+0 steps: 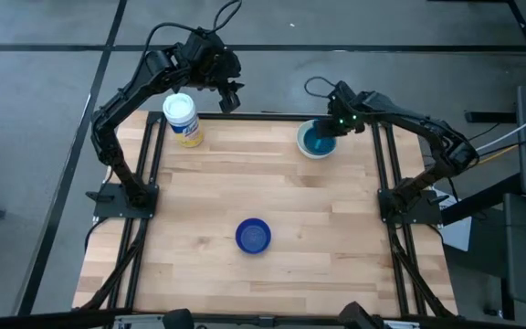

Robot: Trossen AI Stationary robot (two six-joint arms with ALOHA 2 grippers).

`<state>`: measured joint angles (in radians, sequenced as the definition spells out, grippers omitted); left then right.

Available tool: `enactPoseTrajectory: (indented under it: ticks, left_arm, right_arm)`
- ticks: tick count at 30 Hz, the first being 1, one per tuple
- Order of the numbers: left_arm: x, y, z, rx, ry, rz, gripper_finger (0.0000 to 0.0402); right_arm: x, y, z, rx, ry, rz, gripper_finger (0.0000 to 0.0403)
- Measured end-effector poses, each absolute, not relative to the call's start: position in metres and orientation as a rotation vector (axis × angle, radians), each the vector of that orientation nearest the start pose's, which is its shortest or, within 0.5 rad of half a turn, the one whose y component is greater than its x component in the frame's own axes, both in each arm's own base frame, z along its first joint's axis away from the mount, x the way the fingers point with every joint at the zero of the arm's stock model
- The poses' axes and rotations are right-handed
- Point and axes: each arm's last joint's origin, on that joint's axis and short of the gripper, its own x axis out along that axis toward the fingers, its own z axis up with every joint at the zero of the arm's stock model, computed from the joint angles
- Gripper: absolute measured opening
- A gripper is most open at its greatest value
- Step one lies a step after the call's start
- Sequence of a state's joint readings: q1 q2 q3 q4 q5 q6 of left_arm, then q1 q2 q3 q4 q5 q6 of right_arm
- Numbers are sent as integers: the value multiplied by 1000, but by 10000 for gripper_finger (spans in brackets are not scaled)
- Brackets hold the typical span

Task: Nest bowls inside each other
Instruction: Stack the blue bowl on the light blue bowl

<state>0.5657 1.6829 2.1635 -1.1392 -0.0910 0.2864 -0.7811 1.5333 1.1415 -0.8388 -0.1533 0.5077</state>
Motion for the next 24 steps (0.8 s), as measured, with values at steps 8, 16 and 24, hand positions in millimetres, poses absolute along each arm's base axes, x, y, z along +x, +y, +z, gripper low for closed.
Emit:
enactPoseTrajectory:
  ticks: [8, 16, 24]
  left_arm:
    - [253, 180, 448, -57, 947, 410, 141]
    - [284, 181, 360, -251, 1081, 131, 141]
    - [318, 135, 243, -442, 1082, -55, 141]
  right_arm:
    - [261, -160, 294, 889, 758, -334, 23]
    - [299, -83, 310, 769, 798, -75, 86]
    - [303, -33, 326, 727, 747, -44, 134]
